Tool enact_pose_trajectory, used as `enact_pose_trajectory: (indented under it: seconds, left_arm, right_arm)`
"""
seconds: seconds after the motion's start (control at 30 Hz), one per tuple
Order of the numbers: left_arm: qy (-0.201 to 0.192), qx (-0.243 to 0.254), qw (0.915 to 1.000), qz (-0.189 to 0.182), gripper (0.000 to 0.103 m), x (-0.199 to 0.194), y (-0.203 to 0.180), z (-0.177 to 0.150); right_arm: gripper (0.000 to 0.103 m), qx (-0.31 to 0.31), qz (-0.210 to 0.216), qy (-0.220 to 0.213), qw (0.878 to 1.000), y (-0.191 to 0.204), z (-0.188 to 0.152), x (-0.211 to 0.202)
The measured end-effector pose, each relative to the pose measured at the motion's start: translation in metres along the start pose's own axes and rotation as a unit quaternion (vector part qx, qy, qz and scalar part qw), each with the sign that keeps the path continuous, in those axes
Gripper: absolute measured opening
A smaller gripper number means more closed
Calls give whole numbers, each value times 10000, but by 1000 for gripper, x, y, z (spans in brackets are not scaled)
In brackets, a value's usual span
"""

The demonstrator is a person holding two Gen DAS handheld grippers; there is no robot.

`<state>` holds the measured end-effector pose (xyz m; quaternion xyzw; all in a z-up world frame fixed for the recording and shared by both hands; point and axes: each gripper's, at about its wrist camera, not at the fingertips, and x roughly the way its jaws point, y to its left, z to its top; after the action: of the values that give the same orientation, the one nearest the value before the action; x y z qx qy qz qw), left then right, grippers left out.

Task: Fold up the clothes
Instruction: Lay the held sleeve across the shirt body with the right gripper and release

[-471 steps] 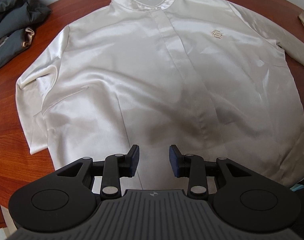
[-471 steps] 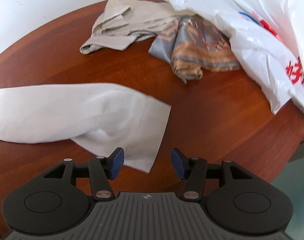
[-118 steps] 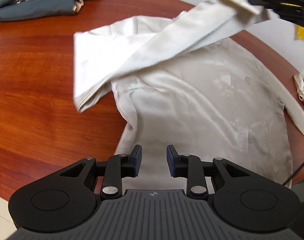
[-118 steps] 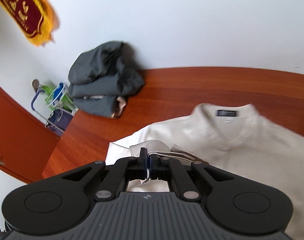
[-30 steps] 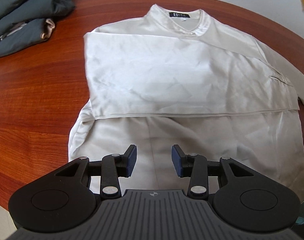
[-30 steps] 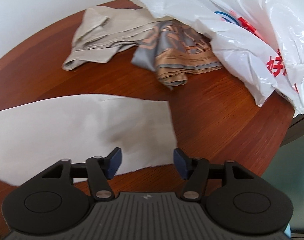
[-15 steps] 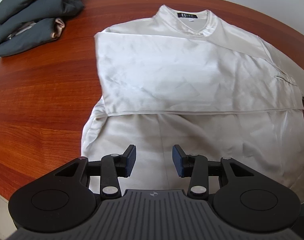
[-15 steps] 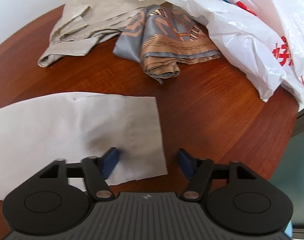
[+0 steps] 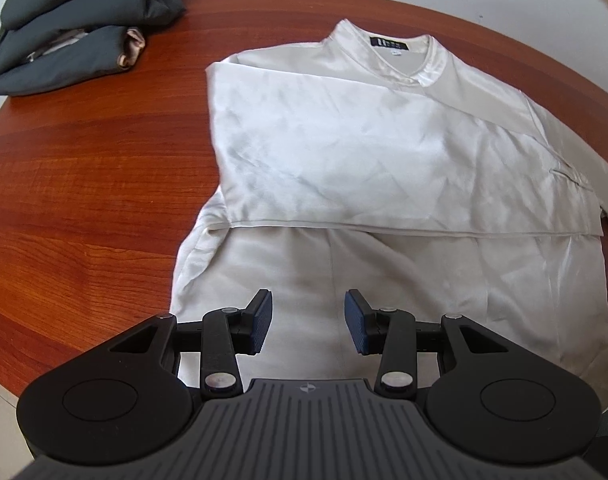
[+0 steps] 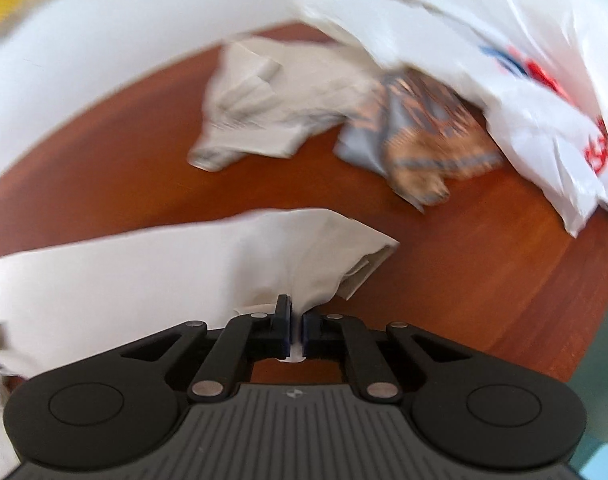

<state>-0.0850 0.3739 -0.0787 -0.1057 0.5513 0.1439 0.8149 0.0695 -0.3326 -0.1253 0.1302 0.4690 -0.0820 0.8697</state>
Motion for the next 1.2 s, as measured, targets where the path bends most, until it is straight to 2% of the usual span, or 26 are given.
enact_pose_trajectory:
  seconds: [0.2,0.5,0.73,0.93,1.1,1.2]
  left_arm:
    - [-38,-68,9999,-66,43,-3,18,-5]
    - [-153,-64,9996,-234,43,-12,45,-9]
    - [-241,-88,9992,-307,43,-20,74,-15]
    - [-280,-86,9991,-322,43,-25,98,-22]
    - [-234,-71,9991,-352,44,-23,110,-27]
    - [-203,-24,9992,-348,44,-23,115,-30]
  right_arm:
    - [6,-447,602,-249,9969,74,0,-39]
    - [6,-1164,1517,-160,9814,209,-7,-65]
    - [6,-1738,2306,52,9574,341,-28,-74]
    - [6,-2271,2764,293,9334,452,-59,-79]
    - [6,-2668,3021,558,9135,532,-92,-80]
    - [6,-2797,3118,675,9055,556,-109,-80]
